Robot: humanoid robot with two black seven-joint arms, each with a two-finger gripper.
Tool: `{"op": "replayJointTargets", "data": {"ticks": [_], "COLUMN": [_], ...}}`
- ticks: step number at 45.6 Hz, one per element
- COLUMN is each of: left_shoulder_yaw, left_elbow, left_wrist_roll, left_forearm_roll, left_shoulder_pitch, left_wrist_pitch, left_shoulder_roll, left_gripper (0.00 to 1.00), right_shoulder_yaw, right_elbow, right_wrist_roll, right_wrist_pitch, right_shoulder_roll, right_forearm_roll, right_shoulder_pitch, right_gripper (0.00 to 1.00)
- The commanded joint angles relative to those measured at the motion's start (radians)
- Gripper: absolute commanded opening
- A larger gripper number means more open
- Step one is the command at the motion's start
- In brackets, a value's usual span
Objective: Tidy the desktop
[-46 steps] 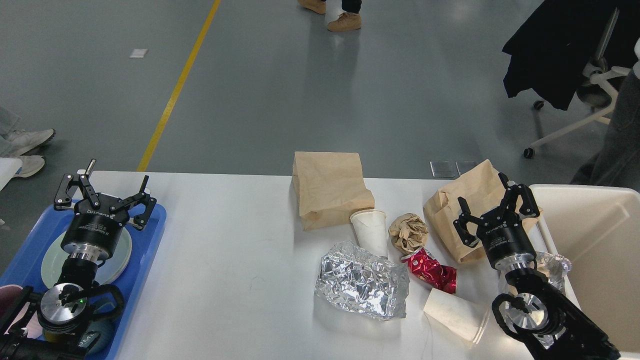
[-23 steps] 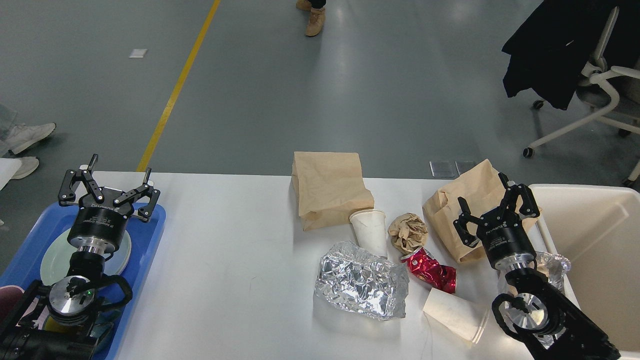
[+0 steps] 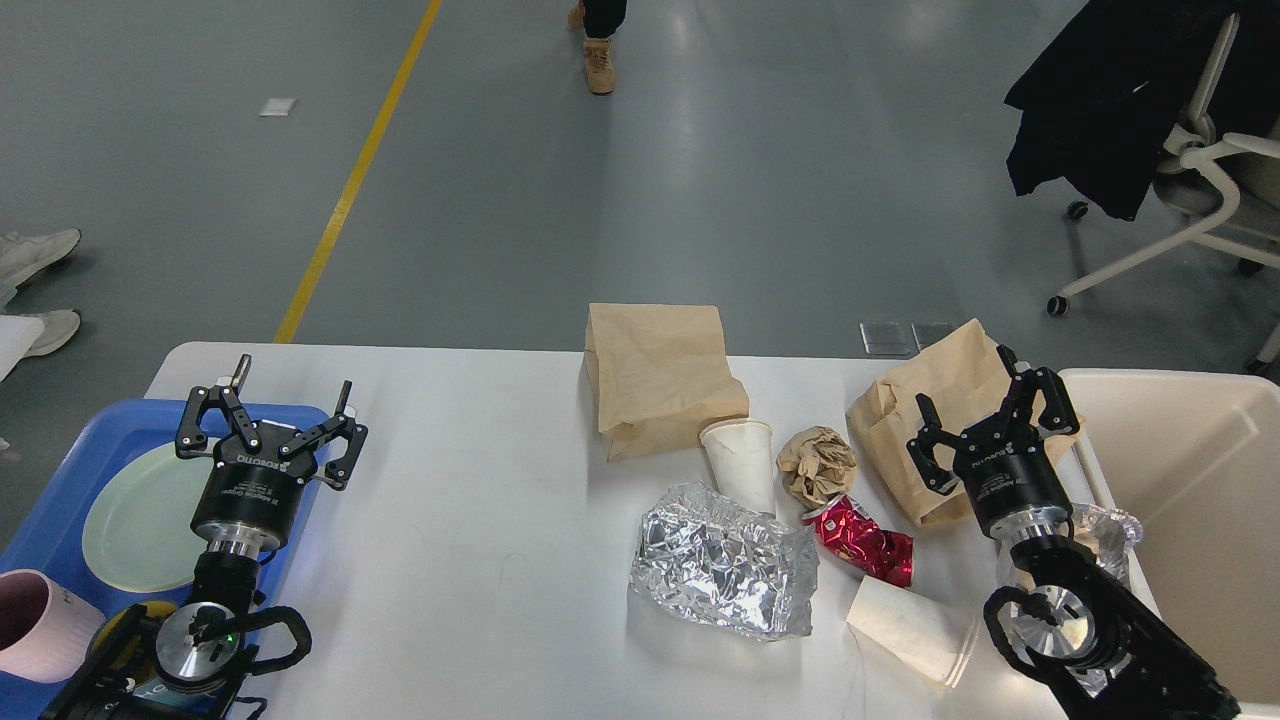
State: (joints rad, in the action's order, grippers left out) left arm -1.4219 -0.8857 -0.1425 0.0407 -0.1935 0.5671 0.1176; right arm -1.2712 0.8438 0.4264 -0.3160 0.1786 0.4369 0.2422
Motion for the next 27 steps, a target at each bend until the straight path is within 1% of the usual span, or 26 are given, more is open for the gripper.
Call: {"op": "replayJointTargets", "data": {"ticks": [1, 8, 15, 19, 27], "left_shoulder_yaw": [-0.002, 0.003, -0.003, -0.002, -0.002], "left_elbow": [0.004, 0.011, 0.080, 0.093, 0.094], "left_wrist_roll": [-0.014, -0.009, -0.012, -0.009, -0.008], "left_forearm_roll": [-0.004, 0.014, 0.012, 0.010, 0.008], "left_shoulder_pitch": [0.005, -0.004, -0.021, -0.029, -0.029], "left_wrist_pitch": [0.010, 0.011, 0.033, 0.046, 0.048], "left_shoulder_roll": [-0.006, 0.010, 0.066, 0.068, 0.068], "left_gripper": [0.97, 0.97, 0.97, 0.97, 0.97], "right_shoulder_yaw": [0.001, 0.001, 0.000, 0.001, 0.000], "right_elbow": [0.000, -0.002, 0.000, 0.000, 0.001], "right_wrist_roll": [0.000, 0.000, 0.000, 0.000, 0.000], "right_wrist_pitch": [0.000, 0.000, 0.000, 0.000, 0.000], "right_shoulder_roll": [-0.001, -0.001, -0.001, 0.001, 0.001], "right_forearm_roll": [0.000, 0.000, 0.000, 0.000, 0.000], "right_shoulder_pitch": [0.000, 0.002, 0.002, 0.000, 0.000], "right_gripper": [1.00, 1.00, 1.00, 1.00, 1.00]}}
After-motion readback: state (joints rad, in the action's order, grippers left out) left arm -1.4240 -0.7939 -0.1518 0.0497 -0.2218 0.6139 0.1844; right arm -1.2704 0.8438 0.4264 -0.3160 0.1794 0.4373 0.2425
